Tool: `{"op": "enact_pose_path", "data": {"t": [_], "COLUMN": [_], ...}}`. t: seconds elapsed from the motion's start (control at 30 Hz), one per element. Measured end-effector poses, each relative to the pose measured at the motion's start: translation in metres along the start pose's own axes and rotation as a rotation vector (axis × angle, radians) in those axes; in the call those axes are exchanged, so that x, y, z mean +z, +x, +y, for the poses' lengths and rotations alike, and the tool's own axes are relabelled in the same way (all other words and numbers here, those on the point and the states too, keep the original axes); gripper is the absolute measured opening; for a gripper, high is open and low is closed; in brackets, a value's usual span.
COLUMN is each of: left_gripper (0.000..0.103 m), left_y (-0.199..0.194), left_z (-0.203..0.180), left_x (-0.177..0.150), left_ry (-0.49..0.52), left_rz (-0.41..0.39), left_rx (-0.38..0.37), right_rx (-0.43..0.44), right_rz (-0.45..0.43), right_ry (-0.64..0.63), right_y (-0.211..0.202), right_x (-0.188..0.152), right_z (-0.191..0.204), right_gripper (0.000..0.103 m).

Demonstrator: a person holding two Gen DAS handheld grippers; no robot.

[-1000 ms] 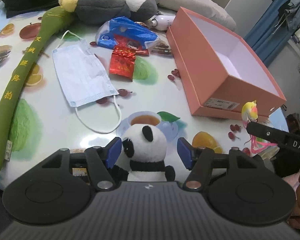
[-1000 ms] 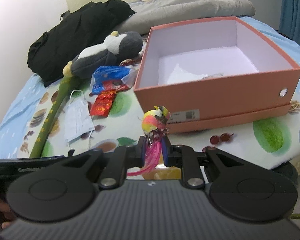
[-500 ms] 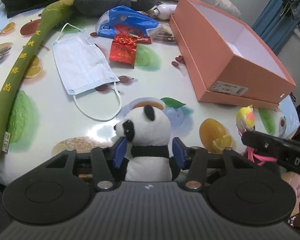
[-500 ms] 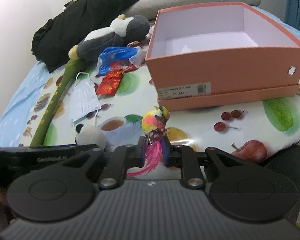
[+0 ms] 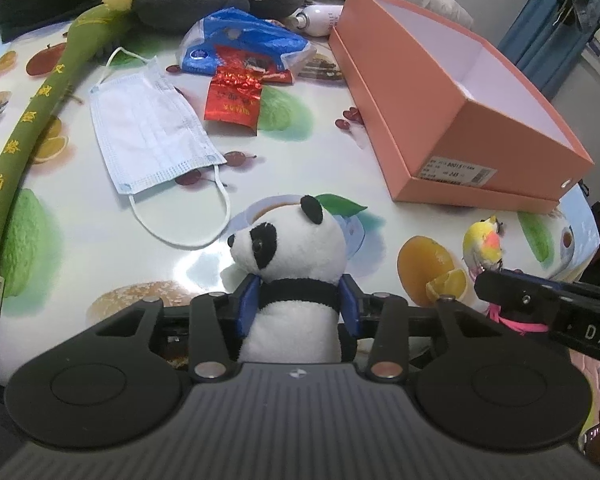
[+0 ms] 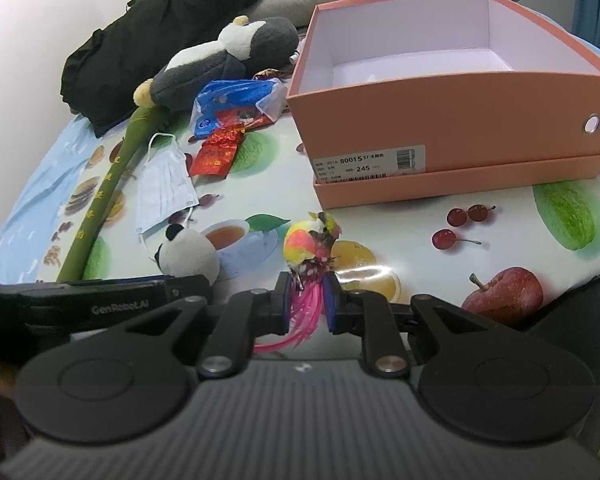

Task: Organize soft objects
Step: 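Carry the panda plush with the left tool over the box, then open both tools to drop the panda and bird toy into the box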

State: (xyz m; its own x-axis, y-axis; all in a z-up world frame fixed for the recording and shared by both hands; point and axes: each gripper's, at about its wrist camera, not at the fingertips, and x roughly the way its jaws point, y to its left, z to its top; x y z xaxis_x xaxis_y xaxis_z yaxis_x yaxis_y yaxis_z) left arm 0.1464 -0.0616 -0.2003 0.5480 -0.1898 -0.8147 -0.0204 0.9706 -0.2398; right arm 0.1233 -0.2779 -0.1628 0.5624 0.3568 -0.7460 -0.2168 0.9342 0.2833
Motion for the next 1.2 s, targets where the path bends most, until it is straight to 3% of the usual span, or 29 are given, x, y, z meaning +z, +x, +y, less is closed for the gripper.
{"op": "enact_pose_path", "data": {"t": [0.4, 0.67, 0.9, 1.03, 1.2], "left_gripper": [0.046, 0.046, 0.046, 0.046, 0.046], "left_y": [-0.036, -0.077, -0.099, -0.096, -0.066], "left_z": [-0.011, -0.033, -0.072, -0.098, -0.127], "left_x": [0.029, 0.079, 0.131, 0.161, 0.198], "left_ry": [0.005, 0.032, 0.124, 0.169, 0.205], "left_rz": [-0.105, -0.221, -0.325, -0.342, -0.290], "left_rx": [-0.071, -0.159, -0.207, -0.235, -0.261], "right_rx": [-0.009, -0.002, -0.037, -0.054, -0.071], "right_rz": [-0.098, -0.232, -0.347, -0.355, -0.286], "right_ry": [-0.025, -0.046, -0.071, -0.059, -0.022], "right_y": [-0.029, -0.064, -0.088, -0.091, -0.068], "right_x": [0.028, 0.063, 0.106, 0.135, 0.169], "right_z": [0.002, 0.005, -0.004, -0.018, -0.046], "right_gripper": [0.020, 0.020, 0.020, 0.020, 0.020]}}
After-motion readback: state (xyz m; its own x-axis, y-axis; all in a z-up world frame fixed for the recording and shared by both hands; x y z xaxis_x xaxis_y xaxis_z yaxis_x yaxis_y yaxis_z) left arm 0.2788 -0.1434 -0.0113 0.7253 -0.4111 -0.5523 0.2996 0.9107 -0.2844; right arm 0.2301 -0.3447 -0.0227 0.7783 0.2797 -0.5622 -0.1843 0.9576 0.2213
